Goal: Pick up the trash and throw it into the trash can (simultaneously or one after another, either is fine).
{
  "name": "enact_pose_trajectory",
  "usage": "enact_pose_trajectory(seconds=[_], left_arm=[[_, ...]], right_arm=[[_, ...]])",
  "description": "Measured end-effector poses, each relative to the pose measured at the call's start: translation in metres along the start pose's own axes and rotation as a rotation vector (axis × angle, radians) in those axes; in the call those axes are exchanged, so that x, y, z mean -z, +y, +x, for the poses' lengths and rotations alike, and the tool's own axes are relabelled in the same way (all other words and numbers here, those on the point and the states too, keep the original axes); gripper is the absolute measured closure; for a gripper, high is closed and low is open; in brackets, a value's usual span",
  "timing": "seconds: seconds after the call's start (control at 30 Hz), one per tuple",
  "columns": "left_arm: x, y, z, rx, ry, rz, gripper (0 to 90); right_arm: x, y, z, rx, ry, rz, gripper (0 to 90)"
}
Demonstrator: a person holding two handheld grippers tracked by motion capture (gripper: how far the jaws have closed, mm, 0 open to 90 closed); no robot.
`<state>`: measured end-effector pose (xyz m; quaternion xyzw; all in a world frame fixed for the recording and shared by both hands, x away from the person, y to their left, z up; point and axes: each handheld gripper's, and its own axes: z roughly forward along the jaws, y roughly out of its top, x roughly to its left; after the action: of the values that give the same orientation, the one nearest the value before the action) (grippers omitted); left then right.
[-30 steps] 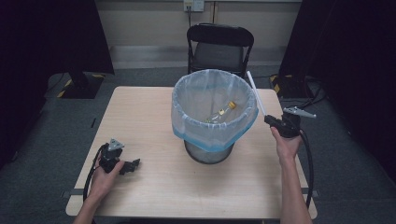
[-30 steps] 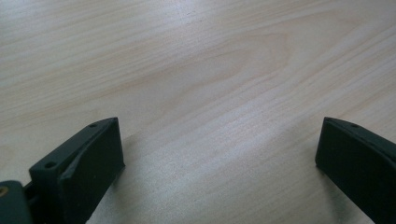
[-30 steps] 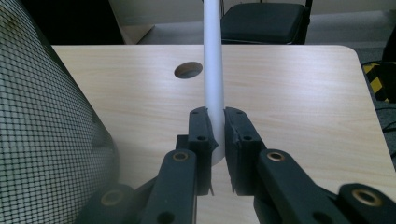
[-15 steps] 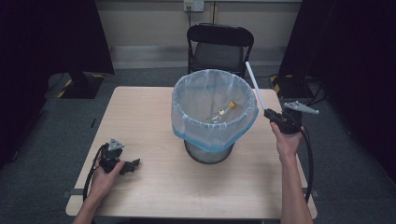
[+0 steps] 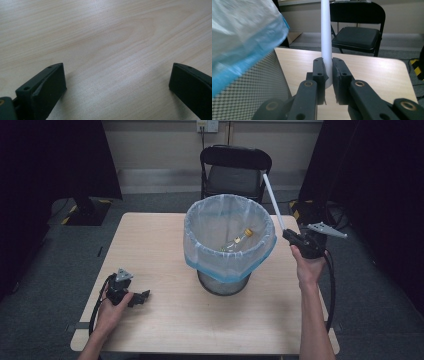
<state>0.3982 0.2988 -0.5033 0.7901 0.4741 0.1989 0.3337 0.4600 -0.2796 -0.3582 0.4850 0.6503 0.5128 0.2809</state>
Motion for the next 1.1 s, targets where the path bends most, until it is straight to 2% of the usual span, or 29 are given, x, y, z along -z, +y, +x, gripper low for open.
enact_pose_trajectory(seconds=[0.07,0.27,0.3,0.43,0.53,0.83,0.97,1.0,1.1], left_arm=[[0.000,0.000,0.000,-0.001,0.002,0.000,0.3],[0.000,0.000,0.000,0.000,0.000,-0.001,0.3],[0.000,0.000,0.000,0.001,0.000,0.000,0.3],[0.000,0.000,0.000,0.000,-0.001,0.000,0.3],[0.000,0.000,0.000,-0.001,0.002,0.000,0.3],[0.000,0.000,0.000,-0.001,0.002,-0.001,0.3],[0.000,0.000,0.000,0.000,0.000,0.000,0.3],[0.000,0.000,0.000,0.000,0.001,-0.001,0.3],[0.000,0.000,0.000,0.000,0.000,0.000,0.3]], right_arm=[[0.001,0.011,0.001,0.009,-0.011,-0.011,81.9],[0.005,0.029,0.000,0.019,-0.020,-0.031,81.9],[0.006,0.036,0.001,0.021,-0.017,-0.045,81.9],[0.009,0.046,0.004,0.028,-0.007,-0.064,81.9],[0.012,0.058,0.007,0.043,0.023,-0.091,81.8],[0.019,0.080,0.016,0.067,0.056,-0.126,81.7],[0.026,0.089,0.025,0.064,0.110,-0.149,81.6],[0.029,0.092,0.030,0.067,0.138,-0.164,81.6],[0.032,0.095,0.035,0.070,0.161,-0.175,81.6]])
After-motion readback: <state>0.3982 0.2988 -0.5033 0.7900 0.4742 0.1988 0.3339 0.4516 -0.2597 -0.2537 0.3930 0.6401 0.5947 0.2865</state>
